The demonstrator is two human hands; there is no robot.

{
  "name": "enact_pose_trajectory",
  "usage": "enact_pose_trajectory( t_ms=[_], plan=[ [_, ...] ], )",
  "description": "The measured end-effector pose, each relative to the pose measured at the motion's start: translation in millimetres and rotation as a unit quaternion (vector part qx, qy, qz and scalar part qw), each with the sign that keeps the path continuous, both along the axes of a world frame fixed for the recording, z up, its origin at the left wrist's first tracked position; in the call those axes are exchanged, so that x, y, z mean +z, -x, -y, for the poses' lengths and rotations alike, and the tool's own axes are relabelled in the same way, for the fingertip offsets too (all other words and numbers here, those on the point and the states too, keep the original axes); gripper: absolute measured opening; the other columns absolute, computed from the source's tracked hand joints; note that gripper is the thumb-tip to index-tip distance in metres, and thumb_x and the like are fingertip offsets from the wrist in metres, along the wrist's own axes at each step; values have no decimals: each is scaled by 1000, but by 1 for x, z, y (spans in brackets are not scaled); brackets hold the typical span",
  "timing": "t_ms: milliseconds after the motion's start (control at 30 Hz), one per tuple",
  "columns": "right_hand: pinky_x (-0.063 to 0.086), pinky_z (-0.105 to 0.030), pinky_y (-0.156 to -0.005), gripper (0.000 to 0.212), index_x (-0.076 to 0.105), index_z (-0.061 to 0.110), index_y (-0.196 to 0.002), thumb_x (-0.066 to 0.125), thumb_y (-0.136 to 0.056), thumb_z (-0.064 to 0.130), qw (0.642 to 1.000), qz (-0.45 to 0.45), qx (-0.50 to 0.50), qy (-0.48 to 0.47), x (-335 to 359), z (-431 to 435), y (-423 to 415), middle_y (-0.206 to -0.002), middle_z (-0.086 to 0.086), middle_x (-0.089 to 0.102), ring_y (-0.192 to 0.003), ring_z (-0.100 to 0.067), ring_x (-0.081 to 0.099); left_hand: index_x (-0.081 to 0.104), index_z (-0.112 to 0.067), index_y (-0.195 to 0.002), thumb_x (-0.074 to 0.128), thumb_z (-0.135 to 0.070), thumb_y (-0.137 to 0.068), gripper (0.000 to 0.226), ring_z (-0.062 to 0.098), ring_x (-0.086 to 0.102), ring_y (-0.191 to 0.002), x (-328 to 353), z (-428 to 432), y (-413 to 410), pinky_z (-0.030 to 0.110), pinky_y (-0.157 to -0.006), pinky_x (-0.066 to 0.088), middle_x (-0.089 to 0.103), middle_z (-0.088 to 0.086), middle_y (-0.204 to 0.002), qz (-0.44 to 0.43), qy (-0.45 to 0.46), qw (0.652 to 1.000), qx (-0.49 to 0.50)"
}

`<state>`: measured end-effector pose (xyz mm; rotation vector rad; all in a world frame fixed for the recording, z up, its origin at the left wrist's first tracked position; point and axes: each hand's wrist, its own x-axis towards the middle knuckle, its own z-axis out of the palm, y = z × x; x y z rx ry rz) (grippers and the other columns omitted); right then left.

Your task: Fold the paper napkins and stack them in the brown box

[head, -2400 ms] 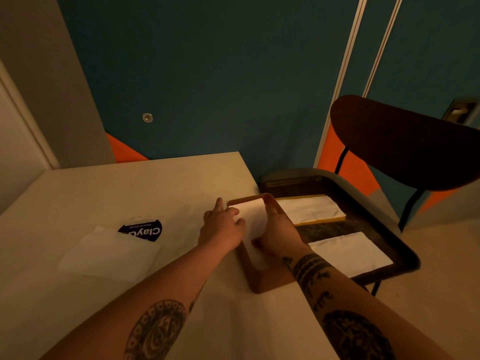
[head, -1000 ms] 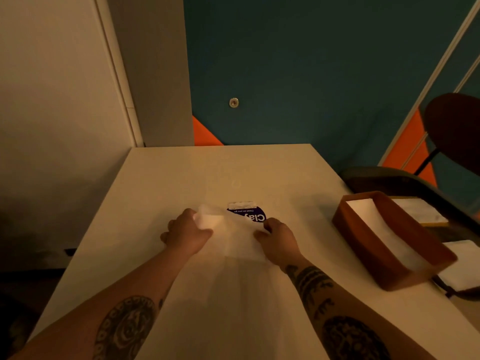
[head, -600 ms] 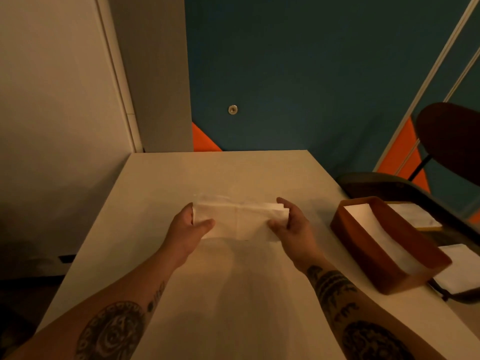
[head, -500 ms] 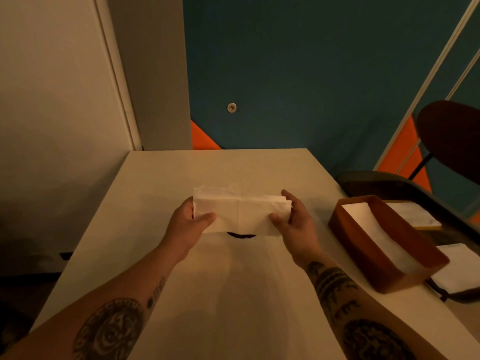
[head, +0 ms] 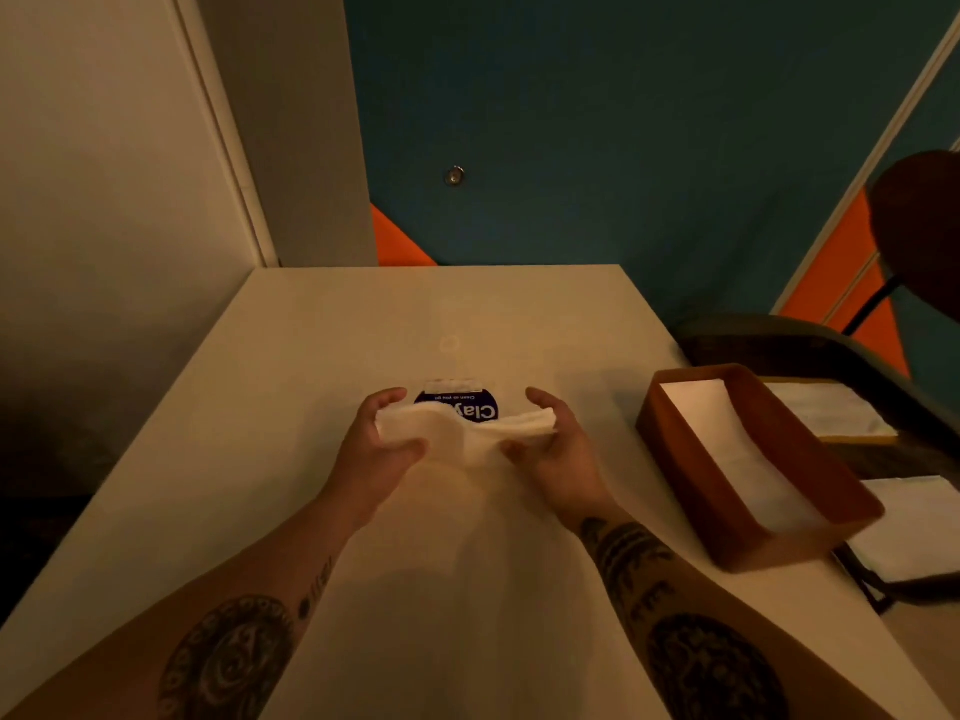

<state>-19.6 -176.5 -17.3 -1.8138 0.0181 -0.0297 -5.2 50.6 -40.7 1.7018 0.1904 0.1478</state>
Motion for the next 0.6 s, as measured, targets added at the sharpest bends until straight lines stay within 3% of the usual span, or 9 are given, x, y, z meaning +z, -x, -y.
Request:
enact_pose_trajectory(
  t_ms=[33,100,167,233,300,400,500,600],
  plan=[
    [52,-17,-90,66,49,34,-140,77,-86,9,1000,10,5,-16,1,-1,-3,-131,6,60,-104,0,63,59,-51,-117,80,-2,-74,69,24,65,-99,2,4,0,44,-88,58,63,6,-122,9,6,1000,8],
    [56,-27,-94,65,50,35,-138,76,-86,7,999,18,12,-40,7,2,-7,-124,13,59,-101,0,63,59,-48,-120,80,2,-76,70,21,63,-103,7,12,-4,41,-91,57,61,5,-124,20,20,999,28],
    [53,-36,-100,65,48,37,-139,76,-87,12,999,16,8,-45,13,8,-10,-128,16,54,-112,-5,57,56,-44,-128,79,3,-77,73,19,62,-104,11,14,-5,39,-89,57,60,2,-123,23,27,999,37],
    [46,-30,-104,64,47,37,-141,77,-88,18,999,17,3,-39,13,17,-12,-137,15,48,-124,-6,46,53,-40,-133,77,6,-78,76,18,64,-101,11,14,-2,39,-85,57,62,0,-119,14,37,999,37],
    [45,-20,-96,66,47,34,-142,79,-86,21,1000,7,4,-26,6,25,-8,-134,15,50,-119,-3,50,49,-36,-137,75,9,-79,78,19,67,-97,7,14,3,40,-83,58,67,1,-114,-5,31,999,35],
    [48,-22,-86,59,52,32,-138,78,-86,22,1000,-9,10,0,-3,30,-2,-124,11,60,-112,-10,58,51,-33,-135,75,5,-79,71,22,67,-104,1,16,10,40,-83,57,68,1,-116,-12,-11,999,40],
    [50,-15,-78,46,58,31,-128,76,-88,18,1000,15,1,-12,4,30,-4,-114,15,65,-102,-2,61,59,-32,-124,73,3,-81,57,23,64,-106,3,18,12,41,-87,56,67,0,-116,10,-57,997,46],
    [54,-20,-81,39,62,31,-118,77,-86,16,1000,14,19,-2,8,30,-2,-106,15,67,-98,-3,64,60,-26,-122,71,0,-84,47,24,66,-106,8,19,13,43,-94,55,70,0,-112,19,-85,995,55]
  ],
)
